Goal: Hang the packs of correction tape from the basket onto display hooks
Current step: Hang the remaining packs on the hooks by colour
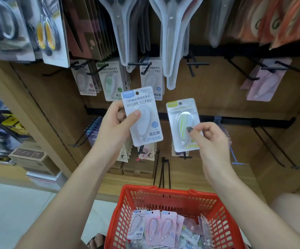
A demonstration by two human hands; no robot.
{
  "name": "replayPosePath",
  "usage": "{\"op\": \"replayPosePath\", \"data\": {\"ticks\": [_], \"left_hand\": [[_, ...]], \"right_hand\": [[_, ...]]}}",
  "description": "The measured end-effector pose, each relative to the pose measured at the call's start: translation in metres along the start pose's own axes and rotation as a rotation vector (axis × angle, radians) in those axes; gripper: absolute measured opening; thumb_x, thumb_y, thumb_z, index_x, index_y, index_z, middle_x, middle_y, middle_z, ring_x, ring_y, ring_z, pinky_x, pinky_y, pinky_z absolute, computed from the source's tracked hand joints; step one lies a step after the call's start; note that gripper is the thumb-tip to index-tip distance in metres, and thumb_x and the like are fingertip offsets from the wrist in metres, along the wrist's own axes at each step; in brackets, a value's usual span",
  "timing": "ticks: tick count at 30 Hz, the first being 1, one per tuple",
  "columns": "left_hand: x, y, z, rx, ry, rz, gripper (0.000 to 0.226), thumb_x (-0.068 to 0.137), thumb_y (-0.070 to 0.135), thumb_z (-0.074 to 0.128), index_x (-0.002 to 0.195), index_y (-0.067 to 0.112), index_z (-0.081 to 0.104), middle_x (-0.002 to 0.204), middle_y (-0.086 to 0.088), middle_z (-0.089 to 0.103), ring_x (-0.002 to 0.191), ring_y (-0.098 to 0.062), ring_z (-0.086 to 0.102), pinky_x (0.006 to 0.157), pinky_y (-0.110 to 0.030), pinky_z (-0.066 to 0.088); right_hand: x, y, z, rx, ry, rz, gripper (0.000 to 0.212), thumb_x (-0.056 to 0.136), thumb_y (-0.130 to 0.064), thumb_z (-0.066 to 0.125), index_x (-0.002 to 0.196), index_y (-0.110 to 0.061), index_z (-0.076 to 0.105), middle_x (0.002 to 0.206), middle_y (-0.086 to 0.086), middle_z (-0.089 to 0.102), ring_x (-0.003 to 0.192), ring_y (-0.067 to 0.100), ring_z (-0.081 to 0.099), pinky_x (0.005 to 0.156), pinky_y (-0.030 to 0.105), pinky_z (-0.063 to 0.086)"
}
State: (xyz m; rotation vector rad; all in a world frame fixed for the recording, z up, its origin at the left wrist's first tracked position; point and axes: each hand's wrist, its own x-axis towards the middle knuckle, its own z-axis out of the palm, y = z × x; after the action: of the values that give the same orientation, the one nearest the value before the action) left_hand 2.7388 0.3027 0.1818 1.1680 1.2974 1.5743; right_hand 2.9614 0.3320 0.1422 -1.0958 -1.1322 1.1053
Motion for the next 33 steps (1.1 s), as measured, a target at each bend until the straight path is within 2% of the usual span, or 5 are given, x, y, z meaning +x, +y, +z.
{"op": "replayPosePath", "data": {"ticks": [6, 17, 24, 28, 33], "left_hand": [[0.014, 0.022, -0.002, 0.084, 0.0, 0.135, 0.024, 0.104, 0.015, 0.062, 0.127, 0.021, 0.06, 0.119, -0.002, 0.077, 0.114, -0.023, 0.072, 0.098, -0.056, 0.057], [0.017, 0.031, 0.005, 0.12, 0.026, 0.133, 0.029, 0.105, 0.019, 0.06, 0.134, 0.017, 0.062, 0.116, 0.003, 0.078, 0.109, -0.017, 0.074, 0.095, -0.045, 0.06], [0.018, 0.04, 0.012, 0.202, 0.04, 0.151, 0.029, 0.107, 0.018, 0.057, 0.135, 0.02, 0.064, 0.119, 0.006, 0.077, 0.112, -0.014, 0.073, 0.102, -0.051, 0.056], [0.024, 0.035, 0.017, 0.201, 0.049, 0.139, 0.029, 0.107, 0.02, 0.057, 0.135, 0.021, 0.063, 0.122, 0.007, 0.076, 0.112, -0.013, 0.073, 0.099, -0.05, 0.058], [0.051, 0.02, 0.025, 0.285, 0.055, 0.133, 0.032, 0.108, 0.021, 0.055, 0.139, 0.027, 0.057, 0.123, 0.014, 0.073, 0.11, -0.001, 0.069, 0.096, -0.029, 0.058]], "right_hand": [[0.007, -0.021, -0.012, 0.056, -0.005, -0.153, 0.026, 0.092, -0.002, 0.074, 0.09, -0.015, 0.052, 0.078, 0.01, 0.056, 0.077, 0.013, 0.06, 0.073, 0.018, 0.048], [0.019, -0.032, 0.003, 0.073, -0.03, -0.163, 0.021, 0.085, -0.02, 0.077, 0.09, -0.024, 0.056, 0.099, 0.034, 0.063, 0.087, 0.025, 0.06, 0.081, 0.041, 0.048], [0.022, -0.035, 0.006, 0.005, 0.023, -0.216, 0.019, 0.086, -0.023, 0.076, 0.091, -0.023, 0.057, 0.102, 0.038, 0.058, 0.087, 0.049, 0.059, 0.079, 0.04, 0.044], [0.033, -0.031, 0.008, -0.017, 0.058, -0.186, 0.02, 0.088, -0.021, 0.076, 0.092, -0.023, 0.057, 0.102, 0.03, 0.067, 0.091, 0.037, 0.069, 0.077, 0.036, 0.046], [0.068, -0.022, 0.015, -0.112, 0.088, -0.164, 0.023, 0.091, -0.018, 0.076, 0.092, -0.023, 0.054, 0.079, 0.003, 0.052, 0.073, 0.012, 0.046, 0.061, 0.015, 0.038]]}}
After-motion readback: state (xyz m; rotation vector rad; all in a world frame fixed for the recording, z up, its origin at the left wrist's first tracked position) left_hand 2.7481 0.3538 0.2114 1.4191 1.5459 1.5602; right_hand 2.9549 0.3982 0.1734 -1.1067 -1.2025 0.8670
